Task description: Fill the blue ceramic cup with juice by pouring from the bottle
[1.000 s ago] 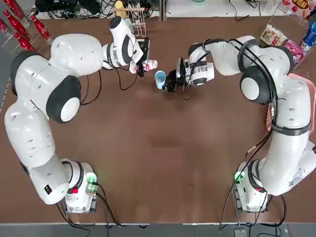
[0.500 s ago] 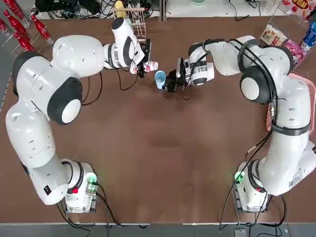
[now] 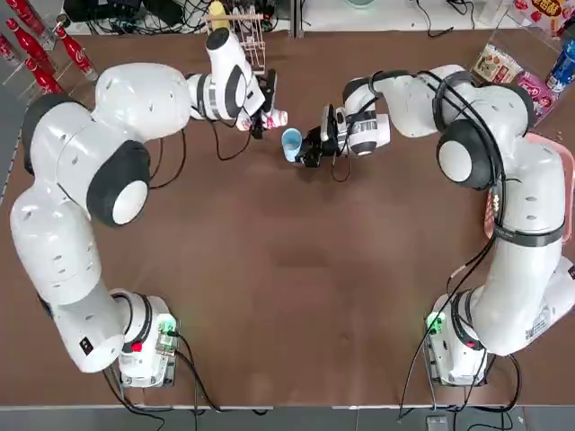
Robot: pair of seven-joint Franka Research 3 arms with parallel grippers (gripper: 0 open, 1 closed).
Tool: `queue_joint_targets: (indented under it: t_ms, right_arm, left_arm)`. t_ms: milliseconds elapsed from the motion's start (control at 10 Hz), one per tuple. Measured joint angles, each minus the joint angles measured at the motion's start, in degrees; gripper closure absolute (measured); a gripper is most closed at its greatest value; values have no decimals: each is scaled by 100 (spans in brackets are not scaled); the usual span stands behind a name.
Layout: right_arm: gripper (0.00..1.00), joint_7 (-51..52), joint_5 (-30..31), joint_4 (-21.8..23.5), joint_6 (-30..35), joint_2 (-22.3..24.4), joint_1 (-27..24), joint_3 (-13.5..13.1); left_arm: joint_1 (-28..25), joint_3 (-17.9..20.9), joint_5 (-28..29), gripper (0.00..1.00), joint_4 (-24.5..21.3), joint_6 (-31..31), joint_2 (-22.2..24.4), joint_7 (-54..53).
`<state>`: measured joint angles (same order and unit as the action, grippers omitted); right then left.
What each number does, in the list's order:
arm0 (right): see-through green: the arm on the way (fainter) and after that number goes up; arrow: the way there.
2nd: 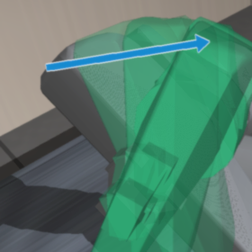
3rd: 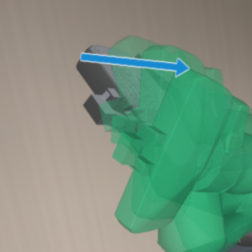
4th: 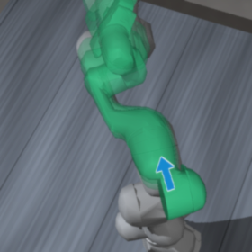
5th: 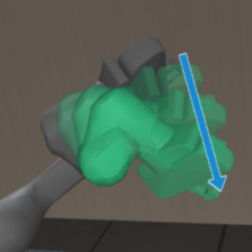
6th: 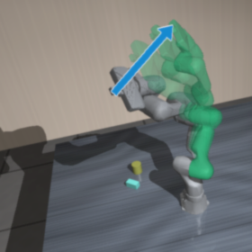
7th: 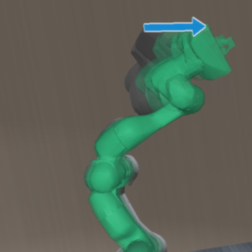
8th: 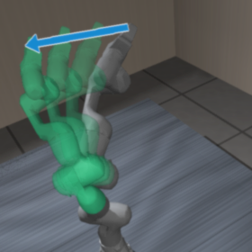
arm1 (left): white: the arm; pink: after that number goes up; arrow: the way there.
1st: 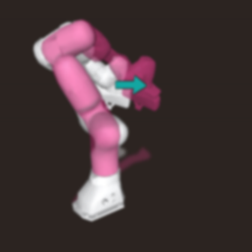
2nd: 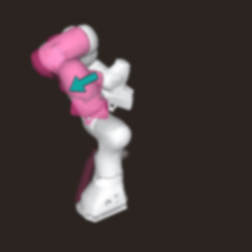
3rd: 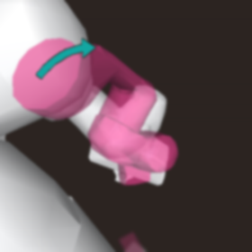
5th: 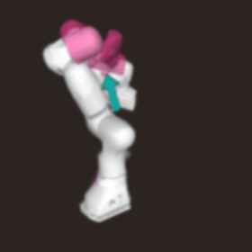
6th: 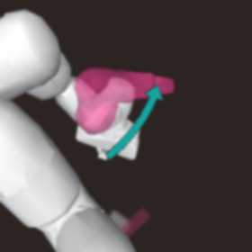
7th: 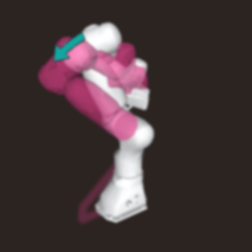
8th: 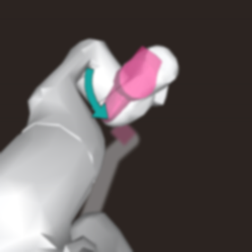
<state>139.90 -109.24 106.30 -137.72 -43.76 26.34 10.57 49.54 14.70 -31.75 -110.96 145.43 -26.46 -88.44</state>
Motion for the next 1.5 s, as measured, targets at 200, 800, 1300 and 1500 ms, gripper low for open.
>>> queue_joint_targets:
  t_ms: [200, 800, 1300, 1500]
  right_arm:
    - [35, 0, 0, 18, 0, 0, -2, 0]
    - [36, 0, 0, 49, 40, 0, -10, 0]
    - [38, 0, 0, 57, 67, 0, -12, 35]
    - [38, 0, 0, 60, 68, 0, -15, 46]
  left_arm:
    - [4, 0, 184, 64, 30, -5, -33, 194]
    - [89, 0, 679, 64, 207, -65, -157, 670]
    - [134, 4, 932, 64, 257, -65, -213, 895]
    - [159, 4, 1019, 64, 274, -65, -230, 919]
